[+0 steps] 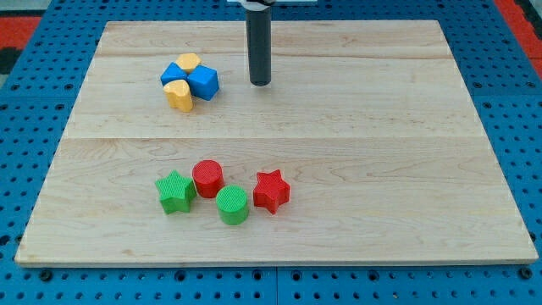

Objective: Make a diagonal line out of yellow blocks and the blue triangle

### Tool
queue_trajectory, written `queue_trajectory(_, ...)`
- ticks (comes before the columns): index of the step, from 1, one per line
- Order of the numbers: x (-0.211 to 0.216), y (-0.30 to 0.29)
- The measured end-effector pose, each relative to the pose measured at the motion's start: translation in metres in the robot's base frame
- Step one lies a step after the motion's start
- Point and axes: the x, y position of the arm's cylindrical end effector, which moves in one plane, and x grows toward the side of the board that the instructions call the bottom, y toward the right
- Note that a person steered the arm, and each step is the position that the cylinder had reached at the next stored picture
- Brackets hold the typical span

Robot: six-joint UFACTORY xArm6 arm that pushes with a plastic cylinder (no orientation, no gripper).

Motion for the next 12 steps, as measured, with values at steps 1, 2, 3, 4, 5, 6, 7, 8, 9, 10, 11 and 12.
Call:
queue_trajectory(1, -0.001, 0.011)
queue_trajectory(2, -0.052, 0.004)
queue_trajectory(3, -0.057, -0.077)
queue_trajectory(4, -0.057, -0.125)
queue_trajectory(5, -0.029, -0.115)
queue_trajectory(6, 0.01, -0.114)
queue_trajectory(7, 0.047, -0.107)
queue_trajectory(8, 0.097, -0.104)
queue_trajectory(9, 0.128, -0.099)
queue_trajectory(10, 0.135, -0.158)
queue_trajectory(11, 0.157, -0.179)
queue_trajectory(12, 0.175, -0.181)
